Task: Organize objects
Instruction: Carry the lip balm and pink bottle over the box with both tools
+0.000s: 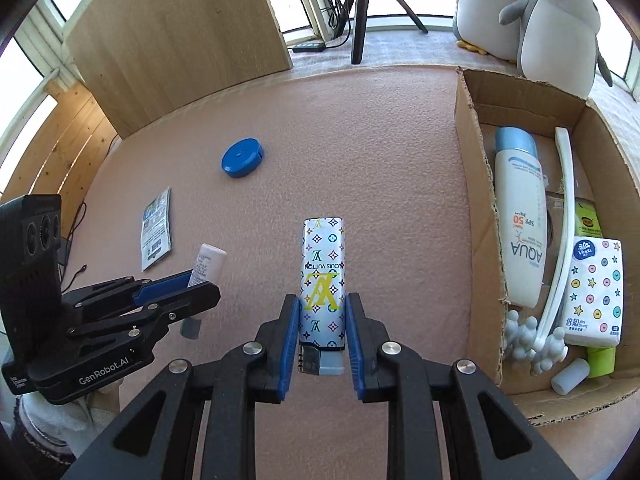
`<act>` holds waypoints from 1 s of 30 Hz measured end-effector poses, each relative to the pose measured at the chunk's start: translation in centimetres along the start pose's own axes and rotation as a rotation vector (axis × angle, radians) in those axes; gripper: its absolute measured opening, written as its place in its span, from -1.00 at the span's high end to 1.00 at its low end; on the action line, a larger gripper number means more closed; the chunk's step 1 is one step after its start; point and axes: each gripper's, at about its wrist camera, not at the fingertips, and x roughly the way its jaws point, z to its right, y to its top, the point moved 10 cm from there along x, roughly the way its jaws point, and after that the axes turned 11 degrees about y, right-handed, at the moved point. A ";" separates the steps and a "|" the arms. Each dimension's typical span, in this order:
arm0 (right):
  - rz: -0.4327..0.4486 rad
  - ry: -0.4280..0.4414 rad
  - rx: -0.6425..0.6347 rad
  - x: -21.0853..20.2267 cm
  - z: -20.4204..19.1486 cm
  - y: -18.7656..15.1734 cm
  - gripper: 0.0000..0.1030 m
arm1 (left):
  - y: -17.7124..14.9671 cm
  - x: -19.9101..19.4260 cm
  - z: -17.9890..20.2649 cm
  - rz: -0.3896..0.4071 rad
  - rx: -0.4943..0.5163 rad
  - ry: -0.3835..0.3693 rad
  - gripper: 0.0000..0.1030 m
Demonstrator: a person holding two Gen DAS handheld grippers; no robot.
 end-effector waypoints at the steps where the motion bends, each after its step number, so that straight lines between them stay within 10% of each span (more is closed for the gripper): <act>1: 0.013 0.002 -0.001 -0.6 0.1 0.2 0.60 | 0.5 -0.2 0.6 0.008 0.005 -0.005 0.58; 30: 0.161 -0.135 0.106 -11.4 15.7 0.6 0.60 | 9.4 4.2 22.1 0.083 0.206 -0.067 0.58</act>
